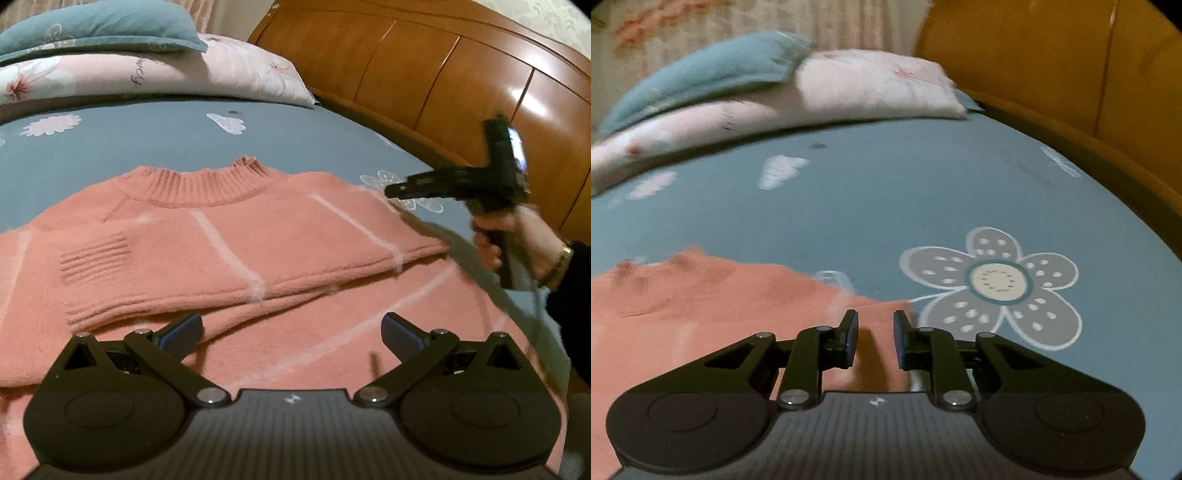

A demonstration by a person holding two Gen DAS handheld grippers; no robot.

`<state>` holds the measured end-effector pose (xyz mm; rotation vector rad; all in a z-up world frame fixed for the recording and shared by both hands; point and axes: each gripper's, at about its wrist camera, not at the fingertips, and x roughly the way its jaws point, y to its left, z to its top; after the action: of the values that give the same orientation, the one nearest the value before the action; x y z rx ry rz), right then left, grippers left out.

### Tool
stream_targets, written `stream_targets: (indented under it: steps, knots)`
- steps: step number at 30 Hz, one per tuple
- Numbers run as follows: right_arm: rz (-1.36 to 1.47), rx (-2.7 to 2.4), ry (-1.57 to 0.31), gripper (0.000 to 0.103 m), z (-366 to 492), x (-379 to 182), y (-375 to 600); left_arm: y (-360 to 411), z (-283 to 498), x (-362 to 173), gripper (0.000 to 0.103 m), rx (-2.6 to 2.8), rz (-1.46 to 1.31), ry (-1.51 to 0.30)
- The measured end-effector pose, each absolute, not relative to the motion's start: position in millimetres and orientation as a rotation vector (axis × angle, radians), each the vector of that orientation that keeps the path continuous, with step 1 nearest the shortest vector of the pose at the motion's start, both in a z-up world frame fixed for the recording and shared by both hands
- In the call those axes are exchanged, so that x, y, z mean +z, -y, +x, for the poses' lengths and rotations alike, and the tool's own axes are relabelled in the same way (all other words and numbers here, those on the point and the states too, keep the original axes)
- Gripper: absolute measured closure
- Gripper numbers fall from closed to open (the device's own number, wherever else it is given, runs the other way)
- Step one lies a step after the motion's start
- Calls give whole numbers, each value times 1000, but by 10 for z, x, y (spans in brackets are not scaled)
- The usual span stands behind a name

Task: Fold clothes

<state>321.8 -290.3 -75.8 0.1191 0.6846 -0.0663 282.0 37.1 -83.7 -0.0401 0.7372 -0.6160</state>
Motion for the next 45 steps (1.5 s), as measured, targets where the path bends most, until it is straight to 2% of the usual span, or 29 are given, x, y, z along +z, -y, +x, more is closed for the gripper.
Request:
stream_targets:
  steps: [4, 6, 8, 13, 17, 18, 27, 32, 38, 45]
  knots:
    - [55, 65, -694, 75, 2949, -703, 2631, -454, 2828, -778, 1, -599, -51, -723]
    - [11, 89, -725, 66, 2931, -772, 2495, -499, 2835, -755, 1, -587, -51, -720]
    - [-31, 98, -762, 61, 2939, -858, 2367, -551, 2850, -734, 1, -574, -47, -719]
    - [15, 138, -707, 60, 2905, -669, 2179, -726, 2893, -695, 1, -549, -58, -715]
    - [-50, 189, -723, 53, 3001, -794, 1857, -877, 2923, -667, 1, -510, -89, -709]
    - [-41, 197, -739, 47, 3027, -872, 1828, -912, 2926, -655, 1, -497, -95, -703]
    - [-15, 289, -673, 46, 3052, -666, 1462, -1327, 3003, -578, 1, -402, -222, -687]
    - [-112, 333, -716, 46, 3138, -849, 932, -1473, 3056, -603, 1, -367, -251, -729]
    - [-312, 469, -685, 44, 2859, -891, 290, -1606, 3051, -579, 1, -346, -299, -723]
    - [-218, 425, -697, 44, 2614, -373, 742, -1518, 2968, -458, 1, -386, -297, -690]
